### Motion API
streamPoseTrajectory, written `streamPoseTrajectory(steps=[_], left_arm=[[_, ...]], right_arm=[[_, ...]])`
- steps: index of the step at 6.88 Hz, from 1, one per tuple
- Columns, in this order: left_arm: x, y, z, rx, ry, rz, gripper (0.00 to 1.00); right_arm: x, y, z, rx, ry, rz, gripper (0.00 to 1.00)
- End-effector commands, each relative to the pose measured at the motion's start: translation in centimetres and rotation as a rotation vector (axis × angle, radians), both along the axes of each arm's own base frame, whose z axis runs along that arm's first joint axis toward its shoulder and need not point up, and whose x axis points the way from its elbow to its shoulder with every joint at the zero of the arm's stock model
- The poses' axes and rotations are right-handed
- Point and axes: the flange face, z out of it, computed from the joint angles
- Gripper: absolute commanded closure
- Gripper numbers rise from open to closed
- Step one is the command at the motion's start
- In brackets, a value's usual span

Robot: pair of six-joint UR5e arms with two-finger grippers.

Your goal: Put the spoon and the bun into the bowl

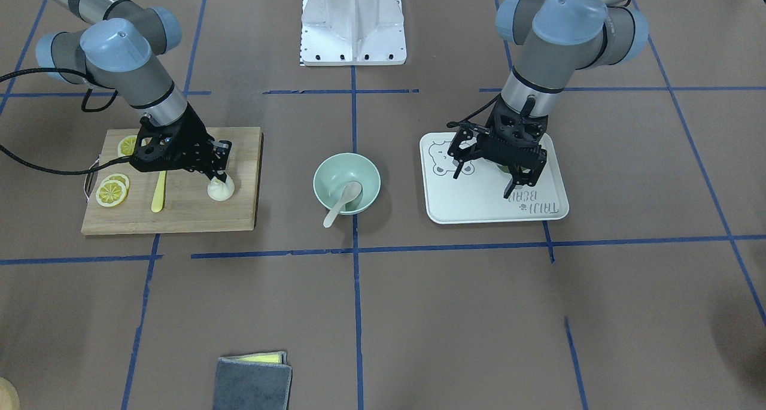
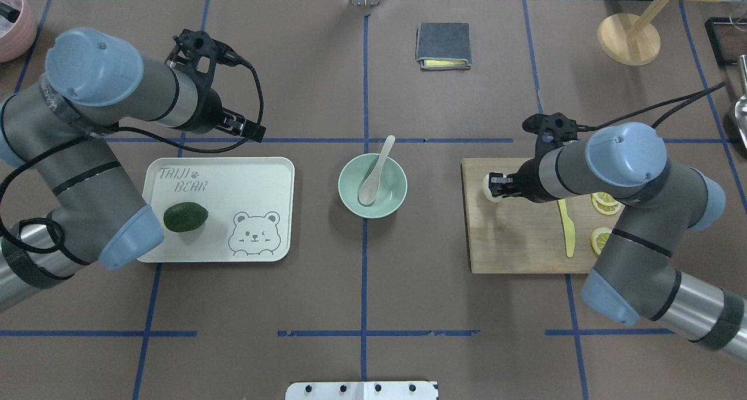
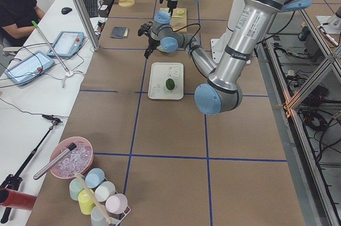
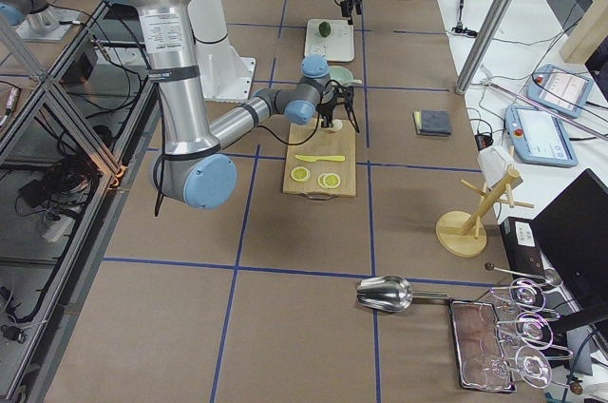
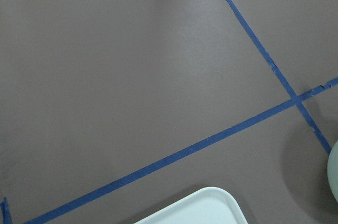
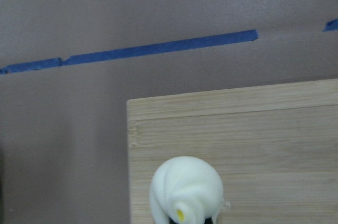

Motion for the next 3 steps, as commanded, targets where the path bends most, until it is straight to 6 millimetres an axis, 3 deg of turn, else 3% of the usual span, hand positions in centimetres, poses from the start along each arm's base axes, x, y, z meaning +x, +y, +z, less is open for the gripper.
streamPoseTrajectory(steps=[1, 3], left_arm=[[-0.8, 0.3, -0.1, 0.006, 0.006, -0.003, 0.01], [-1.1, 0.7, 0.1, 0.007, 0.006, -0.002, 0.01]], right_arm=[[-6.1, 0.3, -12.4, -0.051, -0.033, -0.007, 1.0], [-10.6, 0.2, -17.1, -0.063, -0.067, 0.035, 1.0]])
